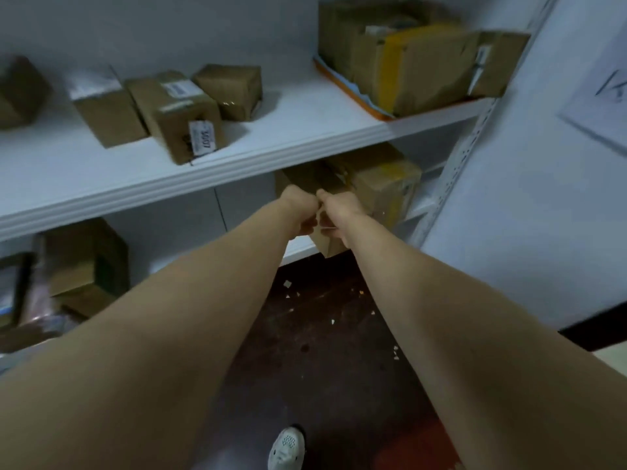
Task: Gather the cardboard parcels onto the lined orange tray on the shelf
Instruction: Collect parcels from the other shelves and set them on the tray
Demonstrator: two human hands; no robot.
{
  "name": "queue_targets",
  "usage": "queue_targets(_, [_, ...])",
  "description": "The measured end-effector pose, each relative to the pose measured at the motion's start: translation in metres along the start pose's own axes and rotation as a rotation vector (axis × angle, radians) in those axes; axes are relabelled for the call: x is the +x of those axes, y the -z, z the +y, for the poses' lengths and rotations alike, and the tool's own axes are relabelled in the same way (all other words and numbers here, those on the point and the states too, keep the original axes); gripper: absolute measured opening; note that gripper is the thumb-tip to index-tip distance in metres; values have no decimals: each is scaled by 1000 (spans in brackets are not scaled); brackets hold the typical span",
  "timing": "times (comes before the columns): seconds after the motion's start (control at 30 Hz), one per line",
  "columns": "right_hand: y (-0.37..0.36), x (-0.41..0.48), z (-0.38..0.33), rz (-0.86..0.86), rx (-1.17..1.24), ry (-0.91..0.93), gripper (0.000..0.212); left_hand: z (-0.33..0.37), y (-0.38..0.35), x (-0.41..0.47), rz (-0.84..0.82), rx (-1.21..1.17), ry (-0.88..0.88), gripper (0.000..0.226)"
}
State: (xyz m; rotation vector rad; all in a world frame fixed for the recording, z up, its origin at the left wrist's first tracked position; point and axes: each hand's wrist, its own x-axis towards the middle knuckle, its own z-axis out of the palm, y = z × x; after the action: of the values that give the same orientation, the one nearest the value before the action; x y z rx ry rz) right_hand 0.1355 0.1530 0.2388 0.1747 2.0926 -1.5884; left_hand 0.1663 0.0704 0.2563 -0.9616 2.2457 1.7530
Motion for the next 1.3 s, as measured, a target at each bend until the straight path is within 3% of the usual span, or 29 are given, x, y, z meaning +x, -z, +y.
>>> queue_targets(0.27, [-42, -88, -63, -162, -44, 210, 36, 20, 78, -96, 178, -79, -80, 31])
queue_targets(0.5, [-114, -121, -105, -281, -232, 364, 16, 13, 171, -123, 365, -66, -151, 16])
queue_targets(0.77, [-258, -110, -149, -419, -402, 487, 17, -23, 323, -77, 551, 21, -99, 18])
queue_targets(0.93, [-366, -79, -178, -422, -460, 564, 26, -44, 424, -43, 610, -35, -62, 7])
queue_targets(1.03, [-425, -61, -197, -400, -505, 601, 32, -53, 478, -21, 633, -61, -57, 17])
queue_targets(1.3, [-502, -20, -224, -345, -564, 604, 45, -65, 551, 28, 616, -103, -67, 26])
